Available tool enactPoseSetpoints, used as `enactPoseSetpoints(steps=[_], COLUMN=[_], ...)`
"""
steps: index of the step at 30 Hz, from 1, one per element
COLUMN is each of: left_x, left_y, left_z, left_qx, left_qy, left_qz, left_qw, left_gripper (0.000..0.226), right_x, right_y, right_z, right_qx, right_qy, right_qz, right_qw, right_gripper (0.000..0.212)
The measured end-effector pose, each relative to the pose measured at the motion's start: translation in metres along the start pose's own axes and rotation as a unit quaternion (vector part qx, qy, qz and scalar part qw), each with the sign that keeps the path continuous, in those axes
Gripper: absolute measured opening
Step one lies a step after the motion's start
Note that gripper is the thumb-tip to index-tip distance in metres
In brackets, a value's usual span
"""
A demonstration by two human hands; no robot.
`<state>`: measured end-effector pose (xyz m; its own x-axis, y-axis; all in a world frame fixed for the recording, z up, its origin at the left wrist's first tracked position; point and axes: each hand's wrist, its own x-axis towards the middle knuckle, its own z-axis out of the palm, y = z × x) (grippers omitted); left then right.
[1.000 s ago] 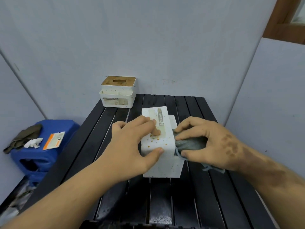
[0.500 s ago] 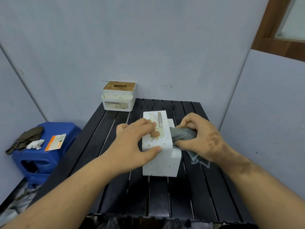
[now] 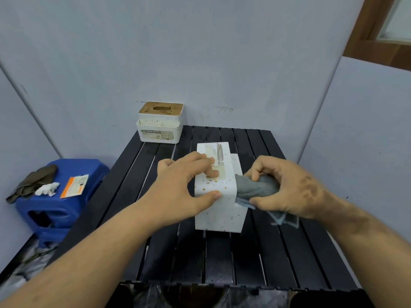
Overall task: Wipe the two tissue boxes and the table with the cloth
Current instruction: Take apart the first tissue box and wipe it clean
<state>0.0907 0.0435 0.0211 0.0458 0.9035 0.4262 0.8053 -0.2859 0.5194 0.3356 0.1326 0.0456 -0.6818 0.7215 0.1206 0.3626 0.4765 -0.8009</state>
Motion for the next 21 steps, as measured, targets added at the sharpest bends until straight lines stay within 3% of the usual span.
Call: enactPoseSetpoints(steps=[6,11,13,21], left_x=[0.001,-0.003,-0.003,0.001], left_y=[0.000,-0.005,-0.005,-0.003], left_z=[0.003,0.004,0.004,0.003], left_qx=[-0.001,-0.008,-0.018,-0.060], left_qy=[0.008,0.001,-0.001,0.000], left_qz=[0.005,0.004,0.005,-0.009], left_qw=[1.000,1.000,1.000,0.998], left_gripper=[0.032,0.036,0.034,0.033], right_x=[-0.006,-0.017,-0.020,-0.014], right_y=[-0.009,0.004,0.006,-0.009], right_z=[0.030,0.000,-0.007,0.031], right_qx=[0.001,-0.021,-0.039,-0.007], right_qy=[0.091,-0.002,-0.002,0.162], right_qz=[-0.006,0.035,0.049,0.014], right_qw=[0.996,0.999,0.998,0.987], right_gripper=[0.037,0.037,0.034,0.033])
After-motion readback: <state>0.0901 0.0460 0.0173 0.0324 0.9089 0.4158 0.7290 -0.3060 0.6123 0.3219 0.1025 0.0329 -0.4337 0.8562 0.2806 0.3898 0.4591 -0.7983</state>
